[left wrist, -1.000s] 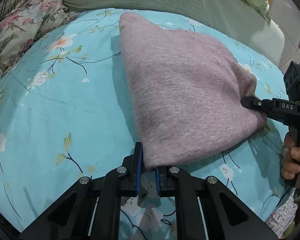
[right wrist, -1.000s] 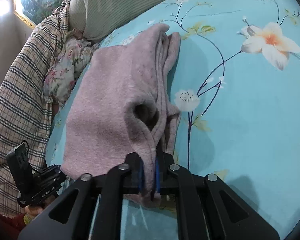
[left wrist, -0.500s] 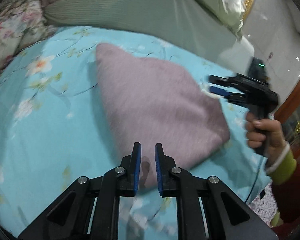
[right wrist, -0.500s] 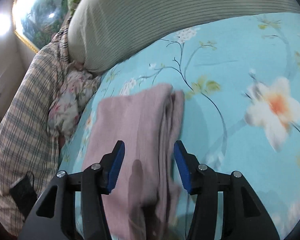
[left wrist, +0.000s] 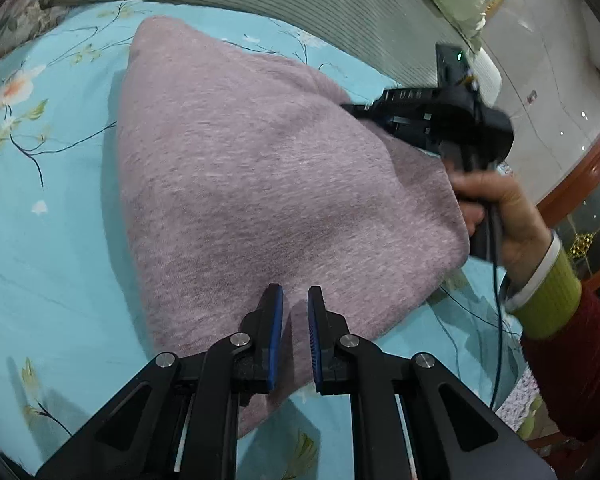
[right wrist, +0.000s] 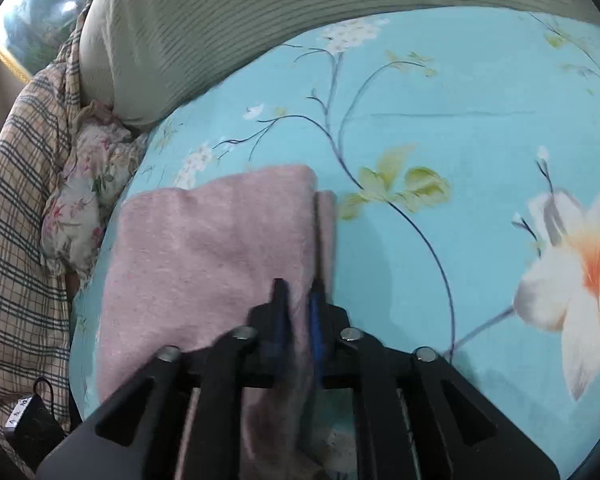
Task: Fold small clothes
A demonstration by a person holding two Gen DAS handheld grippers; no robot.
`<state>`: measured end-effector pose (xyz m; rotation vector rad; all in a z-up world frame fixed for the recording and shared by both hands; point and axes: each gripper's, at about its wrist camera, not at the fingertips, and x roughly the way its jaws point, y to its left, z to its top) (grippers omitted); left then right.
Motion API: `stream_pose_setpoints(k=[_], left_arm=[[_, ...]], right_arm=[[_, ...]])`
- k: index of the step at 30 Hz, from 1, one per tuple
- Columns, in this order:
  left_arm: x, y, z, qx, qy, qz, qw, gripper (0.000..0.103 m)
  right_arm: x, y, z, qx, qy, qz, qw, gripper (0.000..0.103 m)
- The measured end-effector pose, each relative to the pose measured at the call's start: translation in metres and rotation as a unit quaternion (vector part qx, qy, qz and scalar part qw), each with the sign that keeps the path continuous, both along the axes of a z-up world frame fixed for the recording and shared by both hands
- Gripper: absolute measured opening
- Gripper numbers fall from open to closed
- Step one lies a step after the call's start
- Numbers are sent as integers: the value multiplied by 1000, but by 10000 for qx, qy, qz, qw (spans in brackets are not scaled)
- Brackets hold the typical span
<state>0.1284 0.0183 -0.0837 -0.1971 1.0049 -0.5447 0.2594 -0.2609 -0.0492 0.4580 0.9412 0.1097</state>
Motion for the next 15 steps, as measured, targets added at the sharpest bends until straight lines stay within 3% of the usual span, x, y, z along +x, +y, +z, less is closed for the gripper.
stream_pose_setpoints(k=[4, 8, 11, 14, 15], left_arm=[[-5, 7, 23, -16, -103, -55, 9999, 11], [18, 23, 53, -141, -417, 404, 9982, 15], [59, 31, 55, -102, -468, 957, 9943, 15], [105, 37, 42, 109, -223, 1353, 9905, 12], [117, 41, 33, 170, -87, 1419, 9897, 9]], right_arm=[[-27, 3, 49, -306, -513, -360, 9976, 26], [-31, 40, 75, -13, -782, 148, 9968, 26], [-16, 68, 59, 120, -637, 459, 9968, 26], [6, 66, 20, -351, -239, 181, 9989, 23], [13, 55, 4, -432, -103, 2, 9990, 10]])
